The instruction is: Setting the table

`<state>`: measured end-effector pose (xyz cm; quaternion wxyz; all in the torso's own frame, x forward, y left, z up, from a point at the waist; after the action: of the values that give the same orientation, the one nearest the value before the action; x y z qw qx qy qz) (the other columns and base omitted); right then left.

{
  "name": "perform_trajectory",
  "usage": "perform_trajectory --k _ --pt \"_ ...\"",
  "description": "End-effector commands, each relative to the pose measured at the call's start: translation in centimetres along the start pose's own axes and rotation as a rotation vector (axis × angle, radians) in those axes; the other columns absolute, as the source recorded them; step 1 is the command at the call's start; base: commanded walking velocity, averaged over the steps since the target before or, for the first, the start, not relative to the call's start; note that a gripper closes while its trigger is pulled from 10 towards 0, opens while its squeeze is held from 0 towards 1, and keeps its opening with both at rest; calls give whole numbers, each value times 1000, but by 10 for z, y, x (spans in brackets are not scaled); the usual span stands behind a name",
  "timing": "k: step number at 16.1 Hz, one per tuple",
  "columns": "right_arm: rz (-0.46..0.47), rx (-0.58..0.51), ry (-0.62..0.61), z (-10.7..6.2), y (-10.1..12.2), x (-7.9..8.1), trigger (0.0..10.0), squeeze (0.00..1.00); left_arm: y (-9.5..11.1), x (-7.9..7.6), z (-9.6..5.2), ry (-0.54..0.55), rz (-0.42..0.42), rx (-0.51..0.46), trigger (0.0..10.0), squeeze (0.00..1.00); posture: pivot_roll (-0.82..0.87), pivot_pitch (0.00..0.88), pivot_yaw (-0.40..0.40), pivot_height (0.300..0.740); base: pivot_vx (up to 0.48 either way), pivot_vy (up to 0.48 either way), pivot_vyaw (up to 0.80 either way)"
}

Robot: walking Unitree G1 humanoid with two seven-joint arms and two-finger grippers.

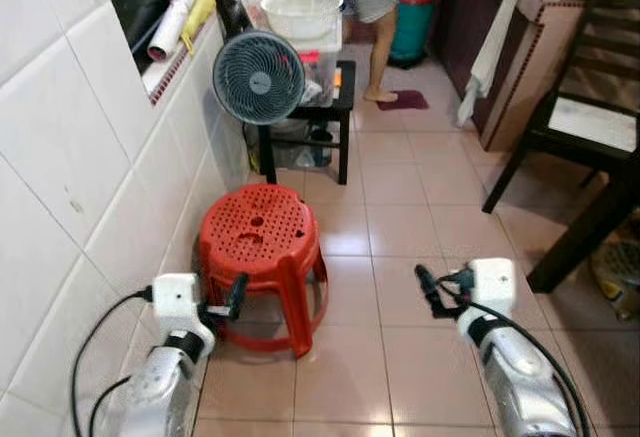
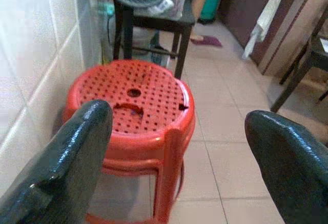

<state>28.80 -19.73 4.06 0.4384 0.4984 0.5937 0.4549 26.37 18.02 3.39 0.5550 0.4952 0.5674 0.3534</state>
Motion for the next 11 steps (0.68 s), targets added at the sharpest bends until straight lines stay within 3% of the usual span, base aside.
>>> perform_trajectory --k 1,2,5,10,11 --pt "46 -29 -34 -5 8 0 10000 0 0 1 -6 16 -13 19 10000 0 -96 0 17 740 0 0 0" --pt "72 -55 -41 -7 15 4 10000 0 -1 0 -9 -3 28 42 10000 0 -101 0 19 740 0 0 0" --pt "71 -90 26 -10 27 21 10000 0 4 -7 -9 -82 47 74 10000 0 -116 0 29 740 0 0 0" --pt "82 -67 27 -16 30 23 10000 0 8 -12 -12 -118 47 93 10000 0 -118 0 32 740 0 0 0" --pt "98 -43 26 -24 24 24 10000 0 6 -9 -17 -109 52 100 10000 0 -135 0 47 740 0 0 0"
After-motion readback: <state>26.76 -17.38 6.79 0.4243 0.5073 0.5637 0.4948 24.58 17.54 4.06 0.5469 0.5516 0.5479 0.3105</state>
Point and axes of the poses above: a point about 5 cm out from each wrist's last joint towards the gripper, its own z axis pointing out of the wrist towards the gripper, its own y axis along the axis of the wrist's last joint, x = y × z, the point moved 2 cm from there along z, pointing out of the wrist towards the gripper, and after that the axes turned 7 degrees about -z, right-handed, at the moved point
